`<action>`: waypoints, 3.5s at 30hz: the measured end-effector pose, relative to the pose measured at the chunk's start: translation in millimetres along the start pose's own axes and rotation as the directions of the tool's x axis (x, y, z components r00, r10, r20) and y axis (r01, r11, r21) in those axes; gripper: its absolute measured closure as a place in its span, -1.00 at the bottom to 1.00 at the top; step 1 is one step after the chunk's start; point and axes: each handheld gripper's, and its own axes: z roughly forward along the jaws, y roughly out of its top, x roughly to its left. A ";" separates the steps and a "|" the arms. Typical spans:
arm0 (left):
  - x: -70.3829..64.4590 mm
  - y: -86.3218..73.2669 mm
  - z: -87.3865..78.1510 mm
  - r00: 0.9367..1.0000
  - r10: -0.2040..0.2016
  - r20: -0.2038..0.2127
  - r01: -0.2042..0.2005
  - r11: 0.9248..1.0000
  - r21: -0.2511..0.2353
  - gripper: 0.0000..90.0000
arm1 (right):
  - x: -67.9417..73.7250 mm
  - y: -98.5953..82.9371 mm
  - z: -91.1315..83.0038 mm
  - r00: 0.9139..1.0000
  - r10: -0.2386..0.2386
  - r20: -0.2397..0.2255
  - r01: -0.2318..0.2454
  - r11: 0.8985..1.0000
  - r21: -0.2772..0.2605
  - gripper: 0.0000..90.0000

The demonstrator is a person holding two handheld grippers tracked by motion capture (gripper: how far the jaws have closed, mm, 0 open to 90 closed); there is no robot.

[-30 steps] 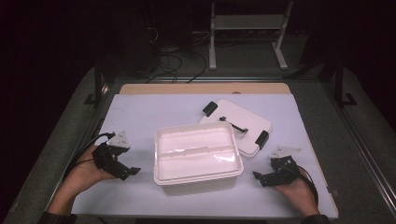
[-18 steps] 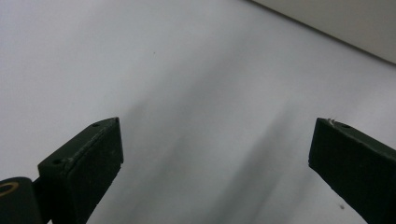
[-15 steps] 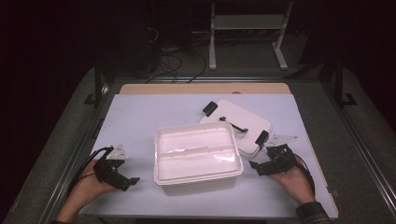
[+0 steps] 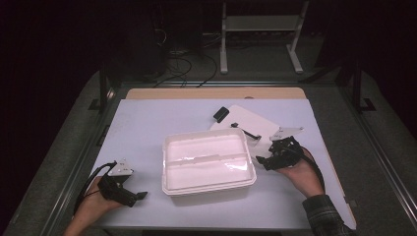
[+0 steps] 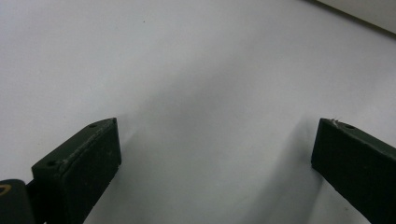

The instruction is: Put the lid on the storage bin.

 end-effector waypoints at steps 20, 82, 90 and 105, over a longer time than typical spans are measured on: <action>0.5 -11.7 0.1 1.000 0.000 0.000 0.000 0.996 -0.090 -1.00 | -22.3 42.7 32.8 1.000 -0.030 -0.007 0.031 0.998 0.051 -0.55; 0.7 -12.4 0.4 1.000 -0.003 0.000 0.003 0.996 -0.093 -1.00 | -71.5 120.5 58.8 0.996 -0.035 -0.087 0.058 0.958 0.280 0.88; 0.7 -12.4 0.3 1.000 -0.002 0.000 0.002 0.996 -0.093 -1.00 | -83.2 125.0 27.9 0.997 -0.047 -0.058 0.061 0.962 0.267 0.88; 0.5 -12.4 0.5 1.000 -0.005 0.000 0.005 0.995 -0.096 -1.00 | -87.9 143.8 -42.2 0.994 -0.059 -0.089 0.076 0.976 0.204 0.88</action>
